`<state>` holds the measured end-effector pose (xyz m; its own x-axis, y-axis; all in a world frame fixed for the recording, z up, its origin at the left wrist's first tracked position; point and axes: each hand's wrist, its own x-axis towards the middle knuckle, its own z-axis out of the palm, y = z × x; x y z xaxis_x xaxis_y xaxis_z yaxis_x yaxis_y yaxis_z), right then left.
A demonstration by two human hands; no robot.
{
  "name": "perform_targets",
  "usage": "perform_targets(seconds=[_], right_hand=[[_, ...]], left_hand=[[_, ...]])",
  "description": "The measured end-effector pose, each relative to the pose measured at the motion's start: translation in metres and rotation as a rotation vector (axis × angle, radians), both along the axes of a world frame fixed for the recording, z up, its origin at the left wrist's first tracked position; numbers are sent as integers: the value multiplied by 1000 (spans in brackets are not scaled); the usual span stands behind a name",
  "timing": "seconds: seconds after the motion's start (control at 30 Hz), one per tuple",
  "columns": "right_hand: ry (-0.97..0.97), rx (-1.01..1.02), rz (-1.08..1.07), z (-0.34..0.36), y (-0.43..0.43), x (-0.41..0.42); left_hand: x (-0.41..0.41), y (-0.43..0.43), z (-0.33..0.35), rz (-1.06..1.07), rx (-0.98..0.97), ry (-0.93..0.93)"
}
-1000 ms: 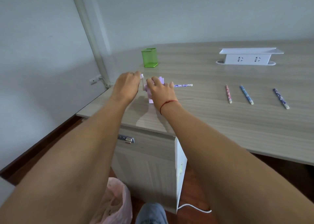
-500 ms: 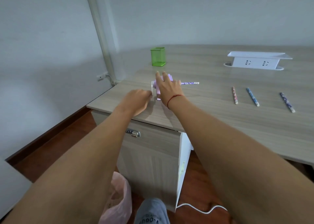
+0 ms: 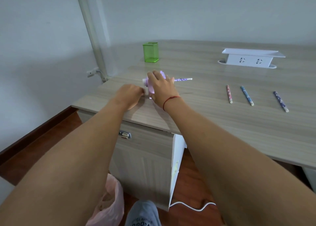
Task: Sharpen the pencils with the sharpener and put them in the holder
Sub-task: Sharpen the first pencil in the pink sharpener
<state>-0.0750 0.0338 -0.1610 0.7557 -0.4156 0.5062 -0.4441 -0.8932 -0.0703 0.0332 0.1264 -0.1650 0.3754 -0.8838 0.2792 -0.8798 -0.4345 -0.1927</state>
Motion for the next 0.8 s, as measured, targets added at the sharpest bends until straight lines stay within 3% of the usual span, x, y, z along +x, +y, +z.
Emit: perform_targets(seconds=[0.17, 0.4, 0.63, 0.8], right_hand=[[-133, -86, -111, -9, 8, 5], [-160, -80, -53, -14, 4, 10], [60, 29, -85, 2, 4, 5], [63, 41, -100, 4, 8, 7]], left_hand=[[13, -11, 16, 46, -40, 203], [15, -17, 31, 12, -226, 117], [6, -15, 42, -21, -358, 104], [-14, 0, 25, -36, -524, 141]])
